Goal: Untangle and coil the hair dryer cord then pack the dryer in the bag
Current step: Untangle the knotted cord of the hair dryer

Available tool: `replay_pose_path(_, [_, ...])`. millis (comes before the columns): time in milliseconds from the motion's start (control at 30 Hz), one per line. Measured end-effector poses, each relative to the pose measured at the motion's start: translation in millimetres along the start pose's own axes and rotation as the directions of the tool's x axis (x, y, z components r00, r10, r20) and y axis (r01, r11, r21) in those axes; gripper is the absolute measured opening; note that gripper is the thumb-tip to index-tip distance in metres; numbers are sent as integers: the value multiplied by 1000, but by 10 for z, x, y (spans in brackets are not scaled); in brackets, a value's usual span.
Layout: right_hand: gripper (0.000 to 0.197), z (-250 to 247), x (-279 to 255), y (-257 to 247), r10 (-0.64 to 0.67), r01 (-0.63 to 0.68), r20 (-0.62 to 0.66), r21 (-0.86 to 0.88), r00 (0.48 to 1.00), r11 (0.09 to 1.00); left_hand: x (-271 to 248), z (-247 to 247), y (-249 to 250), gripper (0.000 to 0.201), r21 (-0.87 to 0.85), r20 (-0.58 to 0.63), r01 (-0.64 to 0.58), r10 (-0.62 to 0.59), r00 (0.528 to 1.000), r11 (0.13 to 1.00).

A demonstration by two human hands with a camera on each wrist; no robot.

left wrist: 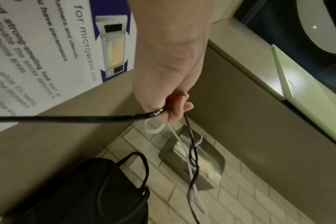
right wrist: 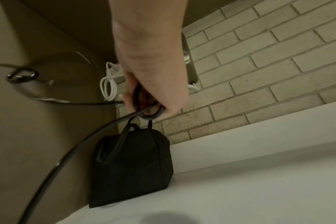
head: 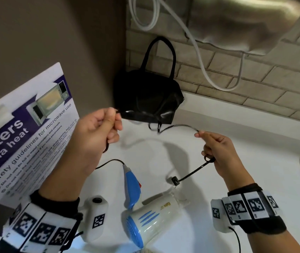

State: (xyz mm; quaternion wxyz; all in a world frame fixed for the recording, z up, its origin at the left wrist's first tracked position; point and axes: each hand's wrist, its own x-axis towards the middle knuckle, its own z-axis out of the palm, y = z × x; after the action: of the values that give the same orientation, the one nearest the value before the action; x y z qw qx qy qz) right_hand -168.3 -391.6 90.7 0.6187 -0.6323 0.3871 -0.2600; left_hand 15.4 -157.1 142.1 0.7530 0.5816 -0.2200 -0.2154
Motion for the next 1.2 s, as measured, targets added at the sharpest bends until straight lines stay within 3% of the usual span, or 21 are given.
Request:
replay_pose_path(100, [17,-145,76,37,-20,26,-41,146,999,989,17,-161,72,29,-18,-32,17,-18,999,1000])
replay_pose_path(333, [22,-158,123,12,-91,53,99,332,991,942,-52,-132,-122,29,72,91,120,-126,988,990])
replay_pose_path(433, [23,-153,63,4,-183,99,204,367,962,925,-29,-104,-177,26,36,47,177,-178,983,984])
replay_pose_path(567, [16,-214,-36,-19,-280,173,438,269,854,947,33,-87,-246,26,-84,-46,264,-268,962,961])
replay_pose_path(633, [17,-235,-42,-5,-239,230,475,78,847,970,49,-81,-246,26,-123,-52,249,-257,965,961])
replay_pose_path(733, [22,-271,35,98,-130,228,383,-223,915,948,49,-81,-209,28,-118,-4,175,-177,984,978])
replay_pose_path(833, [29,-350,158,270,-44,124,214,-379,976,917,45,-116,-165,30,-40,13,78,-78,997,996])
replay_pose_path(1000, [31,-455,310,401,83,-83,-19,-396,996,915,50,-217,-34,30,-98,-26,1,-3,1000,995])
replay_pose_path(1200, [39,-433,412,613,185,-216,-126,-316,975,924,-31,-244,109,29,-180,7,-73,76,997,981])
